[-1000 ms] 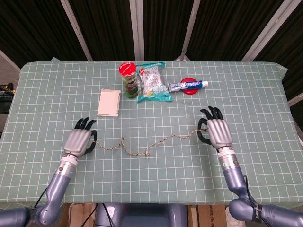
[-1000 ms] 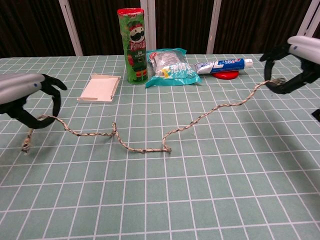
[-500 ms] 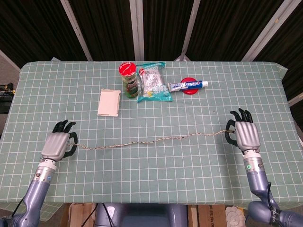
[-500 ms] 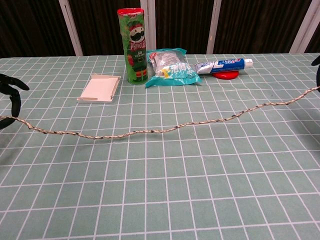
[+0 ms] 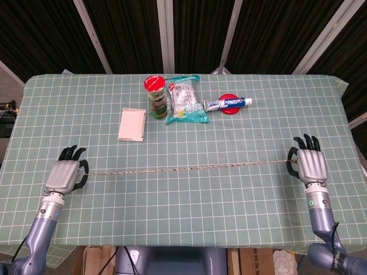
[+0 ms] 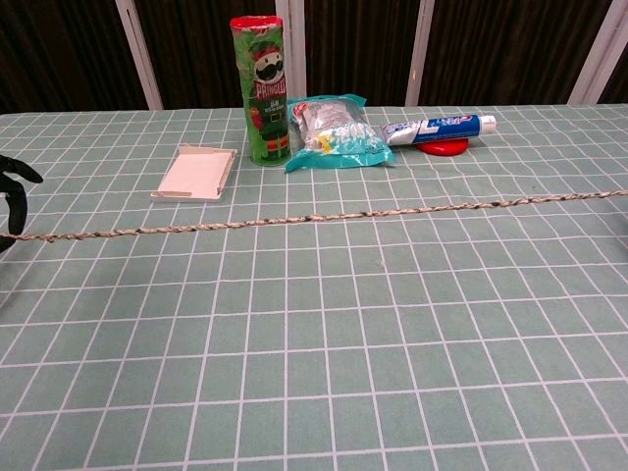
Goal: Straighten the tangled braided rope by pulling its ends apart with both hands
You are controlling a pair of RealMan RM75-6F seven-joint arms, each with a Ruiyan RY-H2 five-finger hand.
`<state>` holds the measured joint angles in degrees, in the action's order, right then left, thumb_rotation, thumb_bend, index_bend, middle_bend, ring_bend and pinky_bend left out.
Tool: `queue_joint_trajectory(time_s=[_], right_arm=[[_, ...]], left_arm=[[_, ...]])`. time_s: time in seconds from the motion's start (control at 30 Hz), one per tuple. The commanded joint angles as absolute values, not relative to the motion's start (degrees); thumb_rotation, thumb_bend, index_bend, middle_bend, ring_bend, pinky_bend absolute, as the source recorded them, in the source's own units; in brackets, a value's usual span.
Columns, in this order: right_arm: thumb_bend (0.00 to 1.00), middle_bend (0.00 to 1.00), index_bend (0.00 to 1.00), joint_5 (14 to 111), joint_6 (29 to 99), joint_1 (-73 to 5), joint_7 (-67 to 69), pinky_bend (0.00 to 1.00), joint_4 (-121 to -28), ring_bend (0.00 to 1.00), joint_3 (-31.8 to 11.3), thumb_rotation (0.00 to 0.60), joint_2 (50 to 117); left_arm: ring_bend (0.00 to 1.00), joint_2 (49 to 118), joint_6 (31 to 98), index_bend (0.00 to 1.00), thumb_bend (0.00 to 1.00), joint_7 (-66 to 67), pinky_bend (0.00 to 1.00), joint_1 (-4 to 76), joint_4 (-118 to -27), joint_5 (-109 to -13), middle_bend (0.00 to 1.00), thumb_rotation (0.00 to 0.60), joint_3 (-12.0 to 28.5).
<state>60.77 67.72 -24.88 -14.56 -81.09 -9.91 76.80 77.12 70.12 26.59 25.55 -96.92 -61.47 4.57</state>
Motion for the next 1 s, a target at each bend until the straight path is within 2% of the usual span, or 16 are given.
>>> queue_joint_trajectory(time_s=[0.03, 0.6, 0.7, 0.87, 0.93, 1.0], right_arm=[[0.49, 0.21, 0.63, 60.98, 67.25, -24.7, -14.25, 0.0, -80.21, 0.0, -9.7, 0.6, 77.27], [0.49, 0.21, 0.62, 59.58, 64.94, -23.98, -15.17, 0.0, -76.28, 0.0, -9.5, 0.6, 79.65], [0.49, 0.19, 0.48, 59.26, 64.39, -23.88, -15.91, 0.0, -76.07, 0.0, -9.31, 0.6, 79.57], [0.49, 0.03, 0.08, 60.3, 64.85, -23.74, -19.29, 0.0, -75.56, 0.0, -8.04, 0.6, 79.25], [0.49, 0.0, 0.01, 60.17, 65.21, -23.59, -20.32, 0.0, -75.92, 0.0, -8.0, 0.6, 79.1], [0.49, 0.0, 0.0, 59.94, 65.69, -23.43, -21.34, 0.0, -76.43, 0.0, -8.1, 0.6, 78.84]], left_arm=[[0.0, 78.0, 69.44, 0.59, 0.54, 27.59, 0.0, 26.04, -95.96, -61.08, 0.11, 0.6, 4.6], [0.0, 83.1, 66.62, 0.58, 0.53, 38.51, 0.0, 30.32, -91.62, -57.52, 0.1, 0.6, 4.99], [0.0, 83.03, 66.47, 0.53, 0.47, 39.62, 0.0, 30.62, -91.48, -56.74, 0.08, 0.6, 4.99], [0.0, 82.36, 66.61, 0.42, 0.32, 40.84, 0.0, 30.85, -91.62, -56.02, 0.03, 0.6, 4.92], [0.0, 81.59, 66.68, 0.38, 0.27, 41.23, 0.0, 30.79, -92.16, -55.51, 0.01, 0.6, 4.86], [0.0, 80.54, 66.88, 0.35, 0.23, 41.7, 0.0, 30.68, -93.0, -55.0, 0.0, 0.6, 4.79]])
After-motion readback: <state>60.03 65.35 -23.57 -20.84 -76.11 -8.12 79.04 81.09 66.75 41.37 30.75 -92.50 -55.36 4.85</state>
